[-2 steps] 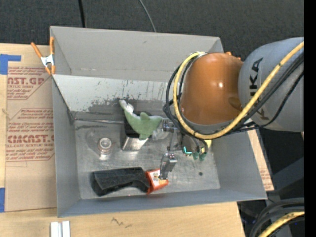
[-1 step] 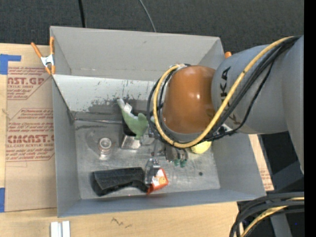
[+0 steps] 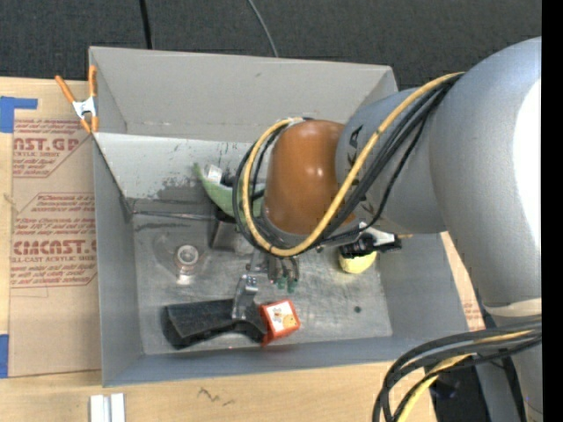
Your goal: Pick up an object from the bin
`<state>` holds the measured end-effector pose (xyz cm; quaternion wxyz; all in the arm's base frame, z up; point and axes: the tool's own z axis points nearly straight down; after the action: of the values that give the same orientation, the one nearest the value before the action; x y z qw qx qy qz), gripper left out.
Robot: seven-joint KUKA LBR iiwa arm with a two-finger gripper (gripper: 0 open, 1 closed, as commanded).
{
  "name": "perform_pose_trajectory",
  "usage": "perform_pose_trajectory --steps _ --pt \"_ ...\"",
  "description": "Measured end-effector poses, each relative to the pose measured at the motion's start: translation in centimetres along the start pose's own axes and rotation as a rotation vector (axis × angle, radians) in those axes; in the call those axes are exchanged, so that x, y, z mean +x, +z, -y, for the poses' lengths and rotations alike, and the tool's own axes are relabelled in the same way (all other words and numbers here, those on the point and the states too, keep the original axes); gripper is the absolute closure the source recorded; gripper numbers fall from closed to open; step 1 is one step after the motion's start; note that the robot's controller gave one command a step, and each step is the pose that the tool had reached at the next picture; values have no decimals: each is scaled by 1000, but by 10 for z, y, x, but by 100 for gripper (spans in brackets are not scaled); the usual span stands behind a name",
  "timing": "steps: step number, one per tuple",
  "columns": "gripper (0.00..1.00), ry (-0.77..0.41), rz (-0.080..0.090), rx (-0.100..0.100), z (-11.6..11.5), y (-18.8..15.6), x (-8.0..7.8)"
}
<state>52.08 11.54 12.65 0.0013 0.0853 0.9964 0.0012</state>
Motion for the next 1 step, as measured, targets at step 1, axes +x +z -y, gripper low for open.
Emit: perform_pose_trajectory --steps 1 --pt "0 62 -1 -2 -3 27 -1"
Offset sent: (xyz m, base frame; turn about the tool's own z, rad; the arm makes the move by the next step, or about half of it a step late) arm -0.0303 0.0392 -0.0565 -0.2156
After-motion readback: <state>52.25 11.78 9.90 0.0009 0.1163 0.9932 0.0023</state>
